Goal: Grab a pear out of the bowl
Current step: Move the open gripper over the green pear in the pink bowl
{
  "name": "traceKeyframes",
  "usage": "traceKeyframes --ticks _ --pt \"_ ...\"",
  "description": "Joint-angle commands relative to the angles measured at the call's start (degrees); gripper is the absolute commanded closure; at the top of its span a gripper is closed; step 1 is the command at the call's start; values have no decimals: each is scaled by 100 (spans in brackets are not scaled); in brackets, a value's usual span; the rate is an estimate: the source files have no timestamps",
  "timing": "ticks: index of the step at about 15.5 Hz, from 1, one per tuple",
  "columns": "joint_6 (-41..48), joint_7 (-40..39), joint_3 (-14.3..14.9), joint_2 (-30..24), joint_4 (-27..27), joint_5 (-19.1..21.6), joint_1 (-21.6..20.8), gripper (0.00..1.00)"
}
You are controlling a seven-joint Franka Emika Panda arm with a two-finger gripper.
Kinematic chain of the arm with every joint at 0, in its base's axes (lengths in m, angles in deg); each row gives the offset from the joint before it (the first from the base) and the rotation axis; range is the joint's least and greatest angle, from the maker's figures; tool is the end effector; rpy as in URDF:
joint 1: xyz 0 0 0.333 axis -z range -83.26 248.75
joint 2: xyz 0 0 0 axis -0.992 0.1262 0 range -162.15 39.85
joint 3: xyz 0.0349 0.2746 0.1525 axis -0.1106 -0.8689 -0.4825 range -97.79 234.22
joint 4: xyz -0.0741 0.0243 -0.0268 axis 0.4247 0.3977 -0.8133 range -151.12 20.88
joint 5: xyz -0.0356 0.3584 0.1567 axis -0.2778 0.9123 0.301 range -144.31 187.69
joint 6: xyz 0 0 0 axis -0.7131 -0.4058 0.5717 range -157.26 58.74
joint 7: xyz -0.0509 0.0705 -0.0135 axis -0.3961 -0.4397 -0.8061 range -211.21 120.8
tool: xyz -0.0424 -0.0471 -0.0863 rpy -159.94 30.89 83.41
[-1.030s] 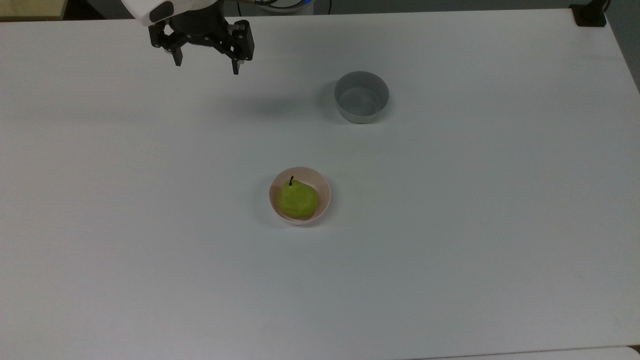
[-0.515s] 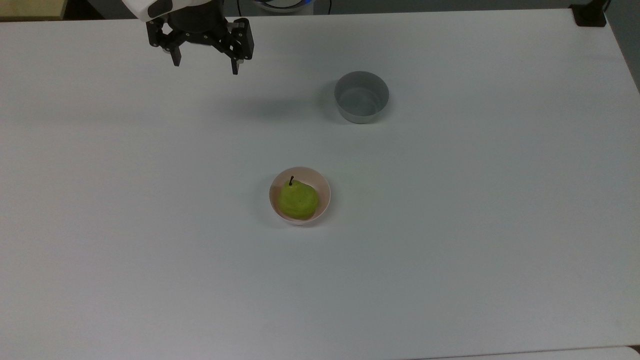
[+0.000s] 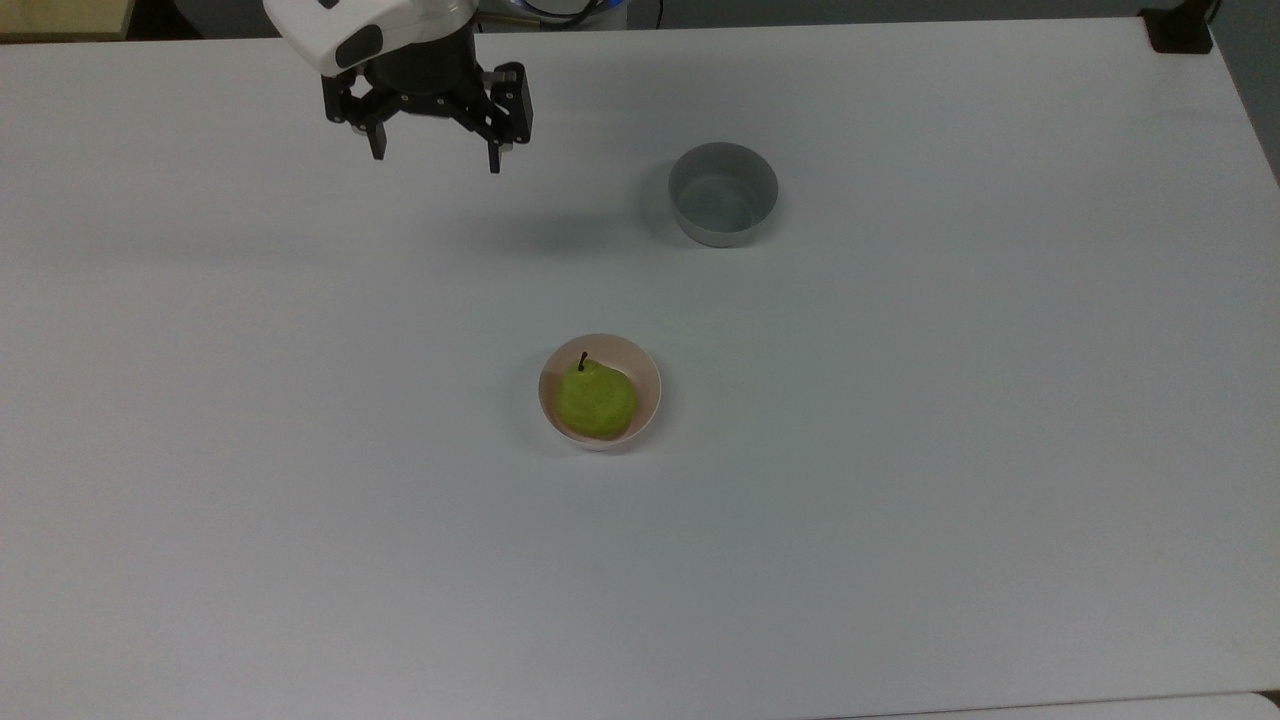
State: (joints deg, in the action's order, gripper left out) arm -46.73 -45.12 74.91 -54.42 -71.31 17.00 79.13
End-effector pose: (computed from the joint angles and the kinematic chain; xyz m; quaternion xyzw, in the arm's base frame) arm 0.6013 -0.0358 0.5278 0.9987 -0.0174 0.0126 0.0469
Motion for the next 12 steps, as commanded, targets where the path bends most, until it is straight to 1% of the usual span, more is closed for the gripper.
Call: traceKeyframes --ticks 1,3,9,10,11,12 --pt "-250 -96 96 170 65 -67 -174 0" --pt "-258 -87 104 284 92 -58 -306 0" --pt "-294 -26 113 996 697 38 -561 0" --pt "-485 -17 113 1206 864 134 -614 0" --pt "-696 9 113 1382 944 327 -667 0" --pt "-820 18 122 1497 971 398 -702 0"
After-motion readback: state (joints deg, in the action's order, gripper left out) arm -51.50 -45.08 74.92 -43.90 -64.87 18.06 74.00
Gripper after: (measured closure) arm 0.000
